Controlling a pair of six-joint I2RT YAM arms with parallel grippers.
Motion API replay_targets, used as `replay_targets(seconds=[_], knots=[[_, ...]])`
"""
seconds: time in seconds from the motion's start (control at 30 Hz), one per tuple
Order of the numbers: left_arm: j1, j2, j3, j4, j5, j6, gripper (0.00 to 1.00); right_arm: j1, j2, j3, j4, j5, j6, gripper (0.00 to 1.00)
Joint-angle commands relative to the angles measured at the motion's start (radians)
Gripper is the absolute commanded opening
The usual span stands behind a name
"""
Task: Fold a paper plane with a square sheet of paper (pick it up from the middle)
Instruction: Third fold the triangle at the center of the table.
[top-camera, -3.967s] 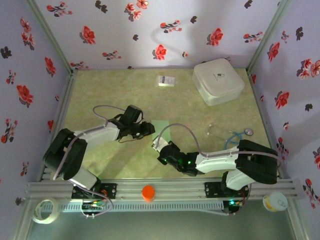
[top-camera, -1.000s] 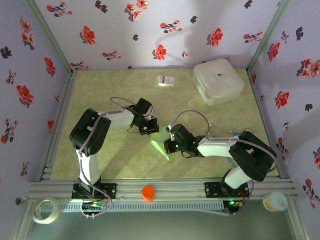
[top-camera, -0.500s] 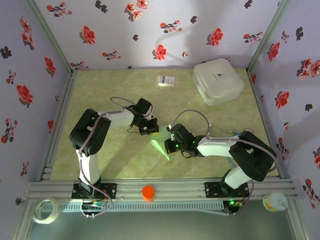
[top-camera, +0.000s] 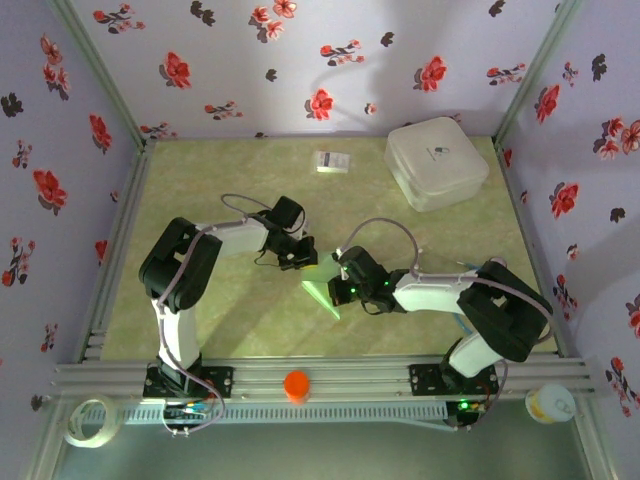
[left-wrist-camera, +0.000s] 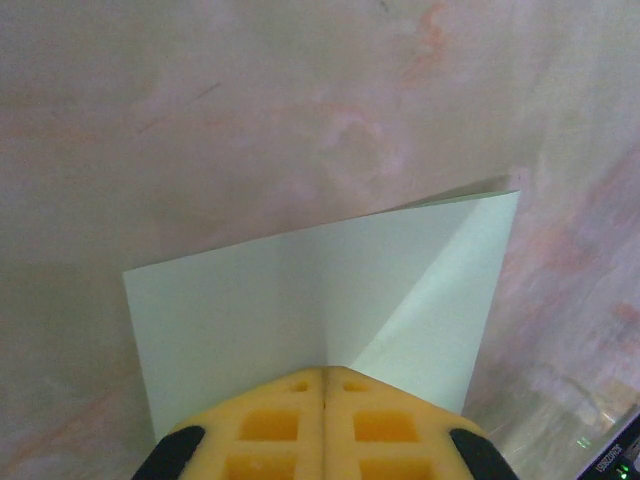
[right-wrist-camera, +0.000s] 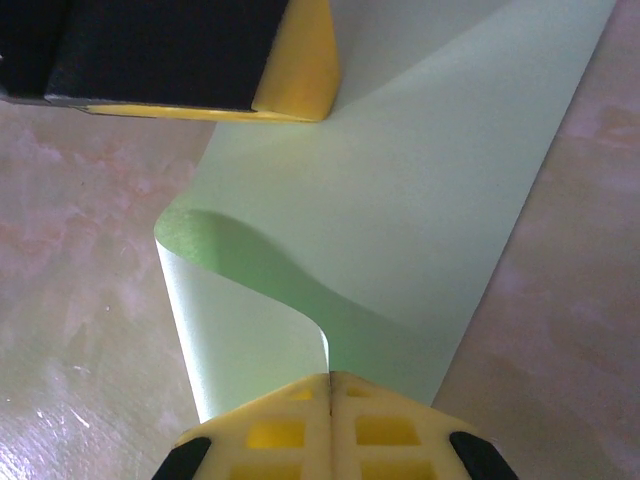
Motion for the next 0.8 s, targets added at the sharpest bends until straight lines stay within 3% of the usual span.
replay_targets(seconds=[0.0,0.77], knots=[[-0.008,-0.008,0.002,-0.051,-0.008,0.016,0.04,-0.006,0.005,0.019,-0.021,0.028,0.018,0.0],[-0.008,-0.009,0.0,-0.049,-0.009,0.015,0.04,-0.006,0.035,0.025,-0.023,0.024,0.019,0.0]])
